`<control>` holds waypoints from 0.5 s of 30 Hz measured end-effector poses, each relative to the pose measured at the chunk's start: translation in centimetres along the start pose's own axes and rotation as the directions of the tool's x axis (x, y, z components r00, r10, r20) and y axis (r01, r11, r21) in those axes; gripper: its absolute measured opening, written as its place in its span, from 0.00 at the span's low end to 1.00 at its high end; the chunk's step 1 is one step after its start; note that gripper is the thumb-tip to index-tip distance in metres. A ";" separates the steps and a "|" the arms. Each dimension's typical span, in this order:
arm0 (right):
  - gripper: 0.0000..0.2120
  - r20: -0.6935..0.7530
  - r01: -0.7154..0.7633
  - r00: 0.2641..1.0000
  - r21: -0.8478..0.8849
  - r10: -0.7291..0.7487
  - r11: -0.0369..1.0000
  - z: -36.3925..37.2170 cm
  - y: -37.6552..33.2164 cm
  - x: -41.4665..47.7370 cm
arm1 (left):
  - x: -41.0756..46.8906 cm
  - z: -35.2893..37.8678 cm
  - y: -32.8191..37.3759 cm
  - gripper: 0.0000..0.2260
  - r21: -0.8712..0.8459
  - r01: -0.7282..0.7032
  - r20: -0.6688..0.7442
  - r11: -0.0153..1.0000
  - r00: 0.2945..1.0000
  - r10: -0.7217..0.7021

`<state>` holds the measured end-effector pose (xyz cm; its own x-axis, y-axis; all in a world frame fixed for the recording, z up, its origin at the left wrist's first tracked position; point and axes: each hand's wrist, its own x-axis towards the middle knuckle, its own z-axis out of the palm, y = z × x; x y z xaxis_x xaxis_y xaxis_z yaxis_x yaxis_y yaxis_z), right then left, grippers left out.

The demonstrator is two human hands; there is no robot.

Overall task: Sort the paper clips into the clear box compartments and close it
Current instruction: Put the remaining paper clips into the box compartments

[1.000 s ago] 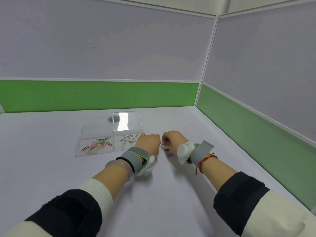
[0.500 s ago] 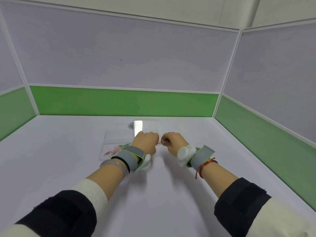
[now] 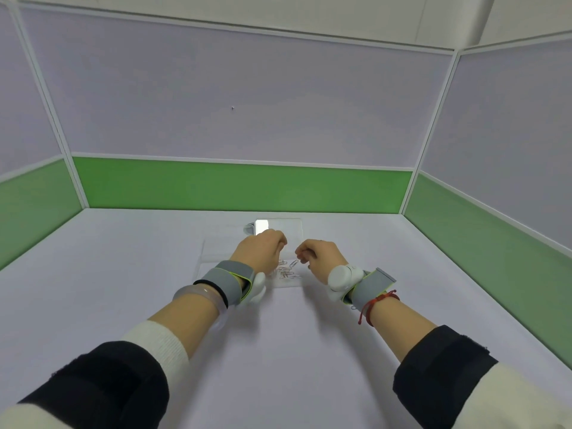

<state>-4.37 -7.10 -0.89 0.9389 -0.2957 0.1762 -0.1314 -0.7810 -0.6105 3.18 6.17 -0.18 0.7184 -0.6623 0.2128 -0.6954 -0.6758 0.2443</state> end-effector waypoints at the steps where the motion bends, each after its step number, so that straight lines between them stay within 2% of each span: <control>1: 0.15 -0.003 0.000 1.000 -0.002 0.000 1.000 -0.2 0.2 -0.1 | 0.0 0.1 0.1 0.14 -0.005 0.001 0.005 1.000 1.000 -0.001; 15: 0.15 -0.124 -0.025 0.992 -0.014 0.023 1.000 -4.0 3.2 -2.7 | 0.0 1.2 4.5 0.13 -0.038 -0.059 0.055 0.998 0.997 0.061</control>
<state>-8.60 -11.01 -0.20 0.8889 -0.3795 0.2566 -0.1592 -0.7810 -0.6039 0.02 2.76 -0.26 0.6726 -0.7190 0.1750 -0.7354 -0.6230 0.2667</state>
